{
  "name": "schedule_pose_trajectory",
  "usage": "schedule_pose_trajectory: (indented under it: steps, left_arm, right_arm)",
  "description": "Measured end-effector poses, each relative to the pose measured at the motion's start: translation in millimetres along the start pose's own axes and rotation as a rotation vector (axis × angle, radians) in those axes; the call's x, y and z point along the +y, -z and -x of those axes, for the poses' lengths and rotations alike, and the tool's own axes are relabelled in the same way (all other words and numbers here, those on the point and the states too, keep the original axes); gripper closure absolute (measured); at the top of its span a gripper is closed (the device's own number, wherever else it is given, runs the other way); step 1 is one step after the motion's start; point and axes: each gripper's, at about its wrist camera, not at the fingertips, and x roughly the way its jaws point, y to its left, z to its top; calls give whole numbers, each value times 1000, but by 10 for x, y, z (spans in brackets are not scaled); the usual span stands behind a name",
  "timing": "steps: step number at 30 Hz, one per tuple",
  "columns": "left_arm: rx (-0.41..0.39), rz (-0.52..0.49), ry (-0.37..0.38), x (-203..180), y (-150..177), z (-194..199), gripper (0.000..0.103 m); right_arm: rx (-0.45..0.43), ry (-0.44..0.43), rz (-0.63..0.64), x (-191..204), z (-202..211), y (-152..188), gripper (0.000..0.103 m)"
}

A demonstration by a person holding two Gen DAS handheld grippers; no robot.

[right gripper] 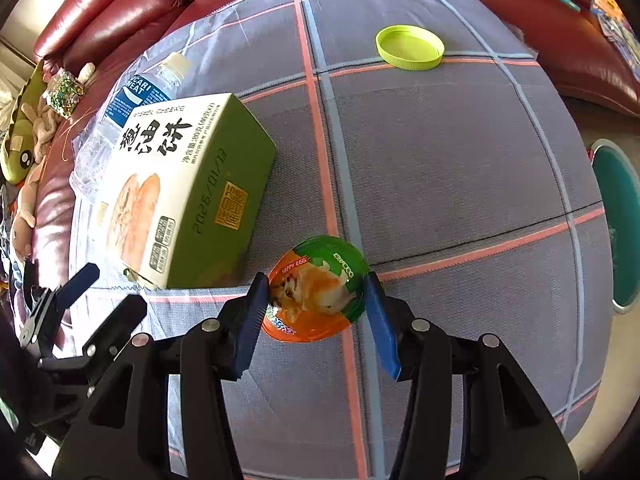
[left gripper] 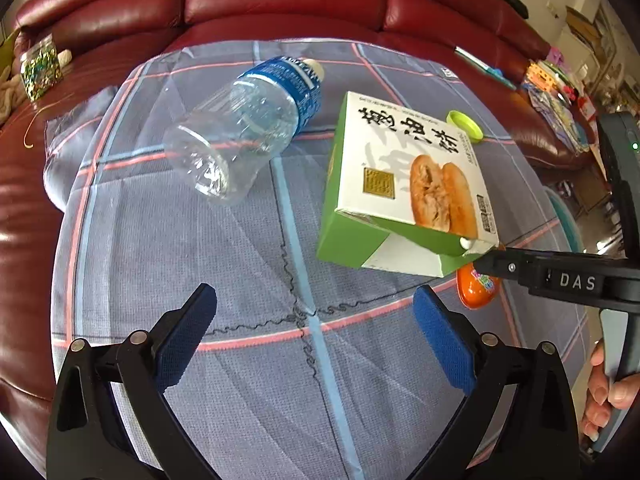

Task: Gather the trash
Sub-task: 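Grasp the orange jelly cup with the right tool while the left tool reaches the green box, then close the left tool on the green bread box edge and lift it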

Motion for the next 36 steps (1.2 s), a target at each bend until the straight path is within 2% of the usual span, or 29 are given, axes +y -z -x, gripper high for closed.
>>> schedule_pose_trajectory:
  steps: [1,3,5,7,8,9,16,17,18,20,23,25,27,28,30,31,33,36]
  left_arm:
    - [-7,-14,-3,-31,-20,-4,10]
    - [-3,-33,4,-113,-86,-47,22]
    - [-12,-58,-1,-203,-131,-78,29]
    - [-19,-88,-9,-301,-171,-107,45]
    - [-8,-97,-9,-348,-185,-135,66]
    - [8,-103,11,-391,-187,-161,74]
    - [40,-181,83,-765,-28,-157,74]
    - [42,-178,88,-780,-14,-155,72]
    - [39,-174,85,-782,-1,-150,64]
    - [19,-170,50,-747,22,-137,52]
    - [39,-159,28,-631,42,-171,49]
    - [54,-142,27,-553,34,-190,49]
    - [55,-144,22,-527,20,-182,47]
    - [54,-150,21,-534,9,-175,47]
    - [43,-166,18,-562,-13,-150,45]
    - [36,-176,20,-581,-28,-136,43]
    - [24,-197,19,-645,-70,-133,31]
    - [-3,-234,10,-796,-134,-199,26]
  right_arm:
    - [7,-5,3,-52,15,6,57]
    - [13,-5,4,-172,52,22,58]
    - [22,-19,-2,-377,129,76,60]
    - [23,-28,-2,-496,171,103,63]
    - [22,-30,0,-554,196,114,64]
    - [17,-27,-4,-619,219,127,65]
    - [11,-40,-35,-851,295,225,64]
    - [8,-41,-36,-840,288,247,59]
    - [1,-37,-38,-824,281,273,56]
    - [-17,-17,-37,-790,264,317,41]
    - [-62,27,-20,-699,222,358,38]
    - [-88,74,8,-622,202,371,39]
    - [-121,157,66,-525,178,395,46]
    - [-122,159,80,-517,174,402,52]
    - [-105,106,65,-588,206,382,53]
    - [-96,81,51,-649,231,380,60]
    - [-82,50,14,-794,284,375,59]
    - [-66,-1,-53,-1000,325,352,59]
